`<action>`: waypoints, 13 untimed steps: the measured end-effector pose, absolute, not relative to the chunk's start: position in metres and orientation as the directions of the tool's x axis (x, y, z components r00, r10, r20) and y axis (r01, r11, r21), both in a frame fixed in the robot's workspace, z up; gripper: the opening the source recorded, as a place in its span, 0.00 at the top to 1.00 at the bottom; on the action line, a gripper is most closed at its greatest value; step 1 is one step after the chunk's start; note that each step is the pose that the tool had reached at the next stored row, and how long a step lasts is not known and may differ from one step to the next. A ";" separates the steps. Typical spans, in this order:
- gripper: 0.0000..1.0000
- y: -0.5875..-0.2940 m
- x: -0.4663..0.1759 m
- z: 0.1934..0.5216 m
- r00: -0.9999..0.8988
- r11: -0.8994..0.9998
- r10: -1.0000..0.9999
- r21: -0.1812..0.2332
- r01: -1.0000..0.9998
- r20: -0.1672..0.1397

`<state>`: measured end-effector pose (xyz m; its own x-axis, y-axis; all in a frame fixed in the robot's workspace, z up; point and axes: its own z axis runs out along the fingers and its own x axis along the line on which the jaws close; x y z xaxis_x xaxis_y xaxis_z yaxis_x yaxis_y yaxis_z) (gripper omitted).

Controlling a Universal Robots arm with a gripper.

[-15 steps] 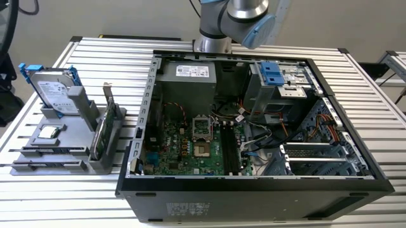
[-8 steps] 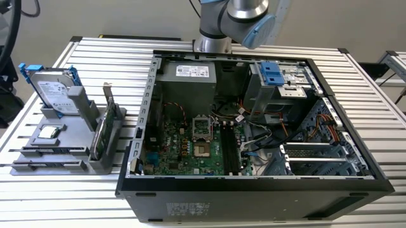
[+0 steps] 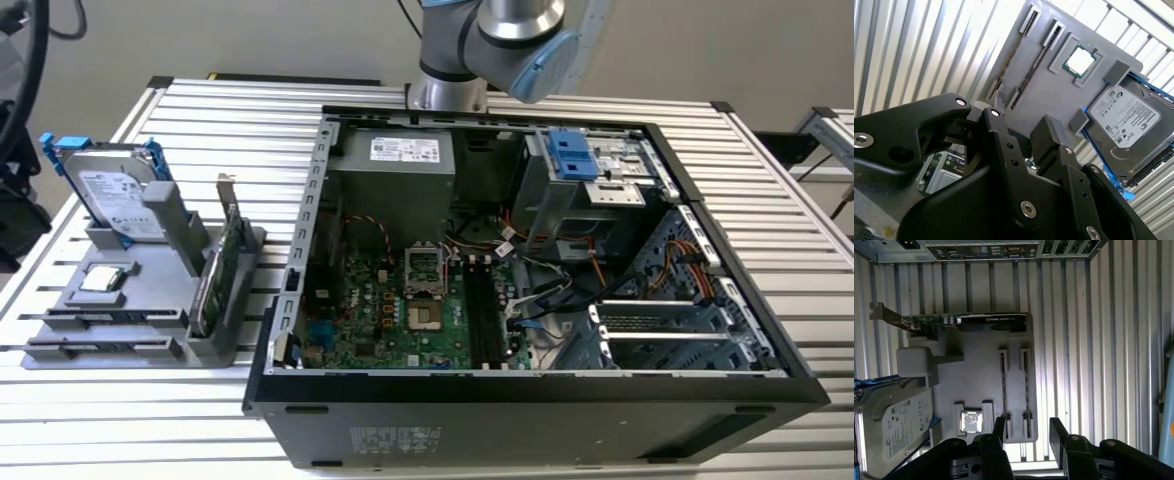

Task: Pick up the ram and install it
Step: 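Pick up the ram and move it above insertion slot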

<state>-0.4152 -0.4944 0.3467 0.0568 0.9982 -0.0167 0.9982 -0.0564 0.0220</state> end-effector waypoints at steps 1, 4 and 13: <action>0.00 -0.494 -0.415 0.346 0.057 -0.056 0.998 0.022 0.998 -0.017; 0.00 -0.494 -0.415 0.345 0.057 -0.056 0.998 0.022 0.998 -0.017; 0.00 -0.494 -0.415 0.341 0.057 -0.056 0.998 0.022 0.998 -0.017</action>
<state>-0.4152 -0.4944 0.3415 0.0568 0.9982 -0.0167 0.9982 -0.0564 0.0220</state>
